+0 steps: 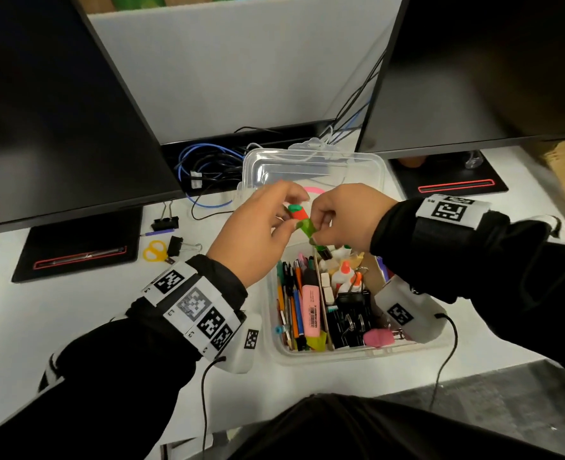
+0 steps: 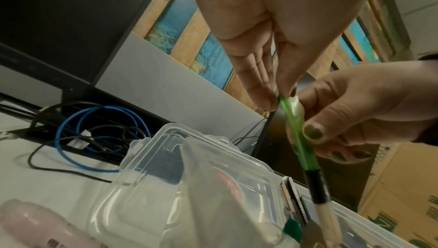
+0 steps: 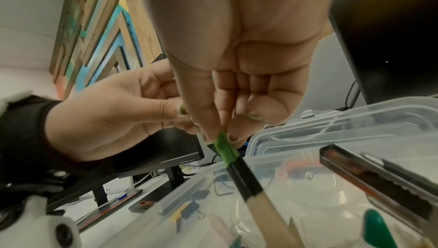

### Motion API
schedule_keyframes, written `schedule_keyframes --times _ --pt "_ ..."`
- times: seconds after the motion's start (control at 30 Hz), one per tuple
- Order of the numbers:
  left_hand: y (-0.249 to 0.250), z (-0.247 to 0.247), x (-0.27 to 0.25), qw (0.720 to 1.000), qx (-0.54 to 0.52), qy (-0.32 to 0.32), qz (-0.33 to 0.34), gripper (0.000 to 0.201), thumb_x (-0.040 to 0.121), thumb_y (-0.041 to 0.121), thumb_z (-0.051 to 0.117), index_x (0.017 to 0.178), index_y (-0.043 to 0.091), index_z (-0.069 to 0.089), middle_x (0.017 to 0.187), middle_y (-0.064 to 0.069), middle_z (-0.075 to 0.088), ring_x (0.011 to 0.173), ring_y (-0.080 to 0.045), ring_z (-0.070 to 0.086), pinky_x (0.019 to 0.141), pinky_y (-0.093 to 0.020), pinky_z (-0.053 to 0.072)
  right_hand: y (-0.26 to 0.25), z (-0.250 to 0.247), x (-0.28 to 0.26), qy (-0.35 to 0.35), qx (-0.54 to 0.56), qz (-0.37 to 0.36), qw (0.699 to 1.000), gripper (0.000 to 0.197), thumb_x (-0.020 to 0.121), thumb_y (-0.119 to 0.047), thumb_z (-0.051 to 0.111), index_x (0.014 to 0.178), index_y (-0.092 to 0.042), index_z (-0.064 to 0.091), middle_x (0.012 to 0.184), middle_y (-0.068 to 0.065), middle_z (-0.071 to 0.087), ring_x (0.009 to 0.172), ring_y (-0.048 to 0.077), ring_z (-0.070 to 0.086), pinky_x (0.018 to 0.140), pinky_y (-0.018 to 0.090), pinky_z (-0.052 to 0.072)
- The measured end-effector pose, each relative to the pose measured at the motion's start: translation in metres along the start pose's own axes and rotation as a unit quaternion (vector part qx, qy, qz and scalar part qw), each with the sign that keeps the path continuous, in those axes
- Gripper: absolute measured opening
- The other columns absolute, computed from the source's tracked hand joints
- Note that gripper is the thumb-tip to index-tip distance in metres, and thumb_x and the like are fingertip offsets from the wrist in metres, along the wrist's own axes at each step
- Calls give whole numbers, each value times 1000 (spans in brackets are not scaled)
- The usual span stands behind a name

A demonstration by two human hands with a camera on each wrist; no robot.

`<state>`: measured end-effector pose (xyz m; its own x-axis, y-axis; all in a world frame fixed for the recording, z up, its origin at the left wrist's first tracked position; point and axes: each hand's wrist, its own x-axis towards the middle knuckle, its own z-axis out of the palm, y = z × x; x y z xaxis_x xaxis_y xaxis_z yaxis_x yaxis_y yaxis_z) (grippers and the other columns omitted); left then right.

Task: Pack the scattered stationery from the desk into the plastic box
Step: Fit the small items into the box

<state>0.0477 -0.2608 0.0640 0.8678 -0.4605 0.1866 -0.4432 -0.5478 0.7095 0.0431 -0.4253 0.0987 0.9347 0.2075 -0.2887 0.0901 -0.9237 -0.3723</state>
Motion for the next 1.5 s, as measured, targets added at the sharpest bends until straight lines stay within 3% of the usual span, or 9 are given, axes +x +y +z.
schedule_keyframes --times 0.13,0.23,0.43,0.6,0.7,0.9,1.07,1.27,1.5 --pt "-16 1 -3 999 15 33 -29 36 88 11 59 118 30 52 111 13 50 90 1 53 77 -7 42 9 2 6 -50 59 63 995 11 81 -22 70 76 -16 61 42 -10 56 45 4 56 51 15 44" --pt "-33 6 -10 996 75 19 -49 25 88 13 60 109 26 62 106 12 49 98 -3 48 85 -15 37 10 6 12 -67 95 72 991 17 79 -21 73 75 -23 56 34 -10 53 31 0 49 45 15 40" --pt "-51 19 -19 994 80 15 -71 26 87 4 59 106 19 69 109 5 54 100 -8 50 86 -9 30 -2 16 26 -205 68 86 973 19 84 -24 66 86 -5 71 58 5 63 40 11 47 51 20 40" --pt "-57 19 -18 993 22 43 -109 27 84 5 64 107 19 69 108 12 52 99 -3 52 84 0 36 -10 27 36 -297 107 137 939 26 95 -17 50 92 3 68 38 -3 59 26 5 46 41 17 39" --pt "-59 18 -20 992 -6 51 -115 23 84 6 66 103 18 70 109 10 52 98 -2 51 81 5 35 -15 36 41 -341 148 177 911 28 98 -16 44 91 3 62 53 2 68 30 7 48 36 16 35" --pt "-59 22 -22 991 -22 57 -118 19 84 2 63 96 15 71 111 5 54 99 -1 50 83 2 37 -16 59 47 -355 134 212 901 30 97 -17 47 90 8 62 72 11 72 33 9 43 37 17 34" --pt "-58 21 -22 990 -30 57 -126 16 84 3 64 94 14 71 108 6 52 99 0 49 83 3 37 -15 66 54 -349 134 237 897 21 94 -15 52 83 1 59 57 11 66 29 9 38 36 18 33" --pt "-58 20 -21 989 -36 50 -132 14 84 5 64 92 15 71 107 6 53 100 -2 51 90 -15 43 -12 52 59 -331 156 233 901 19 89 -17 59 76 -4 65 51 4 63 31 9 39 40 17 31" --pt "-58 18 -22 989 -45 48 -130 14 85 4 64 93 13 71 103 7 51 103 0 50 86 -5 41 -19 48 58 -318 196 231 898 21 87 -17 61 71 -5 67 42 3 55 28 9 37 35 14 31"
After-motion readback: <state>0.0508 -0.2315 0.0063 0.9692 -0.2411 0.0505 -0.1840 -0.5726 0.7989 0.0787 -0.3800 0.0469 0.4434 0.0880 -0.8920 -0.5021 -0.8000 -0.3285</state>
